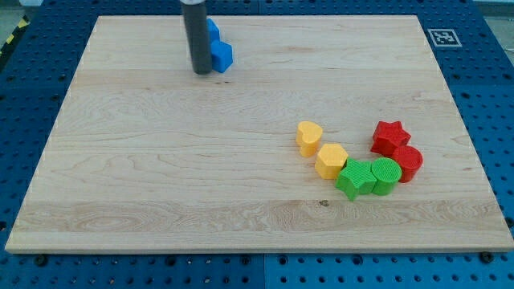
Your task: Push blue cube closer to yellow heart
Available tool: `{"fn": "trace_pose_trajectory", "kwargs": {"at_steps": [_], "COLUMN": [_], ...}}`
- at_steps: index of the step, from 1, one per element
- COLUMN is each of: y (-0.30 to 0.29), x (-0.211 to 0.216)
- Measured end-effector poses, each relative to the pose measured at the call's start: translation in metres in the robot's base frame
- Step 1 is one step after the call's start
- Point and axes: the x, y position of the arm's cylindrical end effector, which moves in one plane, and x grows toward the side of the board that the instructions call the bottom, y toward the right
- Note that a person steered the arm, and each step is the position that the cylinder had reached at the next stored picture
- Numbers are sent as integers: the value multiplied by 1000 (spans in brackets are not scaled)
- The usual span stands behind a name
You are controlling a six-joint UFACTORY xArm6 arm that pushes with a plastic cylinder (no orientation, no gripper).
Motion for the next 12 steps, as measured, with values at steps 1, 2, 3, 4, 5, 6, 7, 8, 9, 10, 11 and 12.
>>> {"fn": "trace_pose_trajectory", "kwargs": {"at_steps": [1,2,3,4,5,6,7,8,9,10,11,12], "y": [-79,-81,-41,-40,-27,-5,43,50,73,77,94,103], "x": [-15,-61,-55,-43,-42,-59,-27,8,30,45,31,4]}}
